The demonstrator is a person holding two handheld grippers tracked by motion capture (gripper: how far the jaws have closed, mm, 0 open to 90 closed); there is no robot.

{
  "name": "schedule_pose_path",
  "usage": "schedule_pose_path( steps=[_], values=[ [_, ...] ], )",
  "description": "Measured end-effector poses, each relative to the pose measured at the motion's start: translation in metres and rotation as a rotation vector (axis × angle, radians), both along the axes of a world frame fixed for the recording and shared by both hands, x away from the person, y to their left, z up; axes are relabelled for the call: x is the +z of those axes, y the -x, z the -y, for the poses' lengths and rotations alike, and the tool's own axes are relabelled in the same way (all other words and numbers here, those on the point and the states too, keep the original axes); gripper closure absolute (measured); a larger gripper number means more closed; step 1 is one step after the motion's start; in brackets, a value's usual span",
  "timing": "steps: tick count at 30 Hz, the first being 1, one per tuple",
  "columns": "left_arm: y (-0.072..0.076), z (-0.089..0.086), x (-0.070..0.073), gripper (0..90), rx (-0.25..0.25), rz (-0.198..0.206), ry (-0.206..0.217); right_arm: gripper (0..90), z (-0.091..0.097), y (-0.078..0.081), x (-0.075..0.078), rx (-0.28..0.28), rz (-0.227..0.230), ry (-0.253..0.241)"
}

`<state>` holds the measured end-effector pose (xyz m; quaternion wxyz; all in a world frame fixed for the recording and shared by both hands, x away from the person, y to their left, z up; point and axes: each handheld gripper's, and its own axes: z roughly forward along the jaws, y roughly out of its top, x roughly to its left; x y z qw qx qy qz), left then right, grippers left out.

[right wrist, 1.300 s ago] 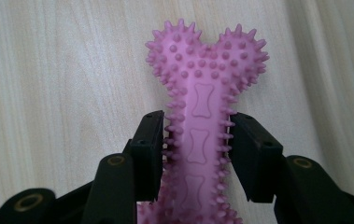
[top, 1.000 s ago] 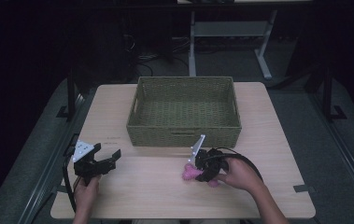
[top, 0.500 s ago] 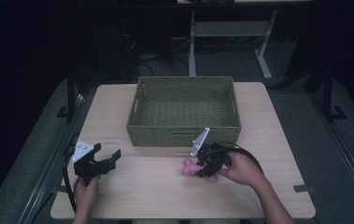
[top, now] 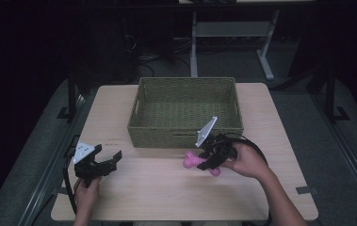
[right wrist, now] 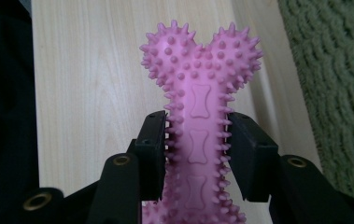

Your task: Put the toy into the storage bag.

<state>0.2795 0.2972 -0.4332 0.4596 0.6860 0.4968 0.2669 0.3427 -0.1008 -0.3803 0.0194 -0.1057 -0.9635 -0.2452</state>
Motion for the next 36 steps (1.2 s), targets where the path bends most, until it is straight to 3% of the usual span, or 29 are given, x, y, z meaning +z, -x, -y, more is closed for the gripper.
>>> schedule_pose_path(
  steps=[36],
  values=[
    [0.000,0.000,0.000,13.0,-0.002,0.003,0.000,58.4,-0.002,-0.028,0.048,0.018,0.011,-0.034]
  ],
)
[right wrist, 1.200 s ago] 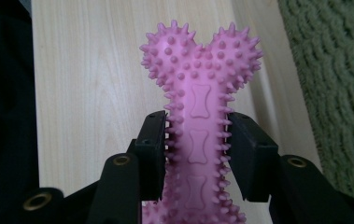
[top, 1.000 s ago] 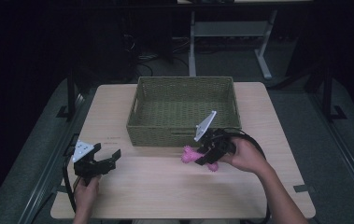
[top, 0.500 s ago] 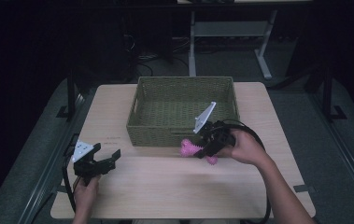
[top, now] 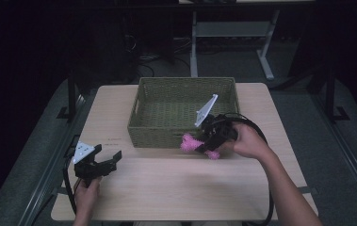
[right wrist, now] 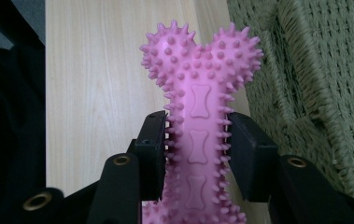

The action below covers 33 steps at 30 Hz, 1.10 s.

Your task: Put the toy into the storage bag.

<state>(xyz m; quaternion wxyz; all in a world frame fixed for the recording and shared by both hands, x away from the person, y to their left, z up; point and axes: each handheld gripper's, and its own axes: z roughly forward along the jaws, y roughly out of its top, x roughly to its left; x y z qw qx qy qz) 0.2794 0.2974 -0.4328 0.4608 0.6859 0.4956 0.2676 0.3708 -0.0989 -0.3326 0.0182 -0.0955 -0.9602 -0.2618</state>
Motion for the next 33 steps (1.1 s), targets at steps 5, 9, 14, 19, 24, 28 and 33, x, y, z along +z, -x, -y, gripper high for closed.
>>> schedule_pose_path(
  steps=[5,9,14,19,24,28,33],
  values=[
    [0.000,0.000,0.000,13.0,0.001,-0.001,-0.001,58.4,0.001,-0.004,0.004,-0.005,0.003,0.004],
    [0.000,0.000,0.000,13.0,0.001,-0.001,-0.003,58.3,0.002,-0.008,0.010,-0.008,0.006,-0.004],
    [0.000,0.000,0.000,13.0,0.000,-0.001,-0.005,58.3,0.001,-0.014,0.016,-0.013,0.010,0.009],
    [0.000,0.000,0.000,13.0,0.002,-0.001,-0.004,58.4,0.002,-0.022,0.021,-0.014,0.016,0.020],
    [0.000,0.000,0.000,13.0,0.003,-0.002,-0.001,58.4,0.004,-0.028,0.027,-0.020,0.017,0.022],
    [0.000,0.000,0.000,13.0,0.003,-0.002,-0.001,58.4,0.003,-0.035,0.033,-0.027,0.019,0.030],
    [0.000,0.000,0.000,13.0,0.005,-0.002,0.001,58.3,0.003,-0.043,0.039,-0.030,0.023,0.038]
  ],
)
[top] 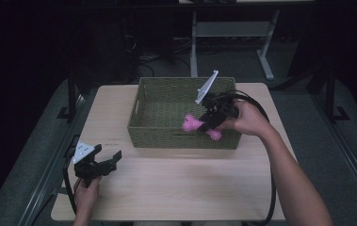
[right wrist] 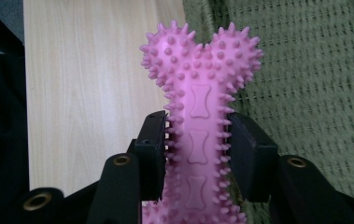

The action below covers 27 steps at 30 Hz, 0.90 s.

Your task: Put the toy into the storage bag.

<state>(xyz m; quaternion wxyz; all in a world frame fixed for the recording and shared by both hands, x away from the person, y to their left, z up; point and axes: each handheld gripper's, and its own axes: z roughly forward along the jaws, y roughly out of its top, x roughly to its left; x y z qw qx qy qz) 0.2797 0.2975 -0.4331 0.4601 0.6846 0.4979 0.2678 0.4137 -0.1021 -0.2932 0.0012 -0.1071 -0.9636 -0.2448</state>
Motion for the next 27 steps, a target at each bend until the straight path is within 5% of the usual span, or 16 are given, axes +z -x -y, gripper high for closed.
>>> schedule_pose_path(
  steps=[16,27],
  values=[
    [-0.001,0.000,0.000,13.0,-0.001,-0.003,0.001,58.4,0.002,-0.035,0.012,-0.040,-0.010,0.034],
    [-0.002,0.001,-0.001,13.0,0.003,-0.006,0.002,58.4,0.002,-0.052,0.005,-0.051,-0.025,0.048]
  ],
)
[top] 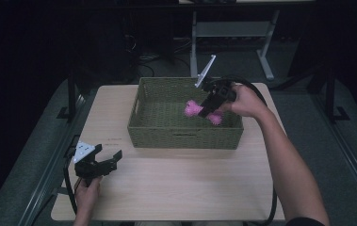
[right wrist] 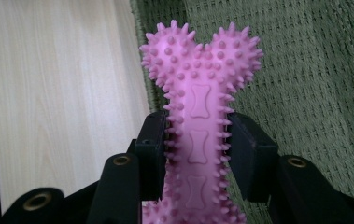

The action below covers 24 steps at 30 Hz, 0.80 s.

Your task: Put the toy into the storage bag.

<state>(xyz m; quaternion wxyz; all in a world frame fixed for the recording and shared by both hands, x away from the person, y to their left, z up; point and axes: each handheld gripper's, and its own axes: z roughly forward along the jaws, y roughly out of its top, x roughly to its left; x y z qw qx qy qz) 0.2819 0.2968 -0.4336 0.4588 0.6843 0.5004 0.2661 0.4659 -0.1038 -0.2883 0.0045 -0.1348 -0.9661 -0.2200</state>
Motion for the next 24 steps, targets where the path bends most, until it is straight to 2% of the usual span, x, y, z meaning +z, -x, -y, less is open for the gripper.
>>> schedule_pose_path(
  steps=[5,11,24],
  values=[
    [0.000,0.000,0.000,13.0,0.002,0.000,-0.001,58.4,0.000,-0.006,-0.005,-0.003,-0.006,0.005],
    [0.000,0.000,0.001,13.0,0.002,0.002,-0.004,58.4,-0.003,-0.013,-0.016,-0.004,-0.018,0.038],
    [0.000,-0.001,0.000,13.0,0.004,0.000,-0.004,58.3,-0.008,-0.024,-0.032,-0.005,-0.040,0.051]
  ],
)
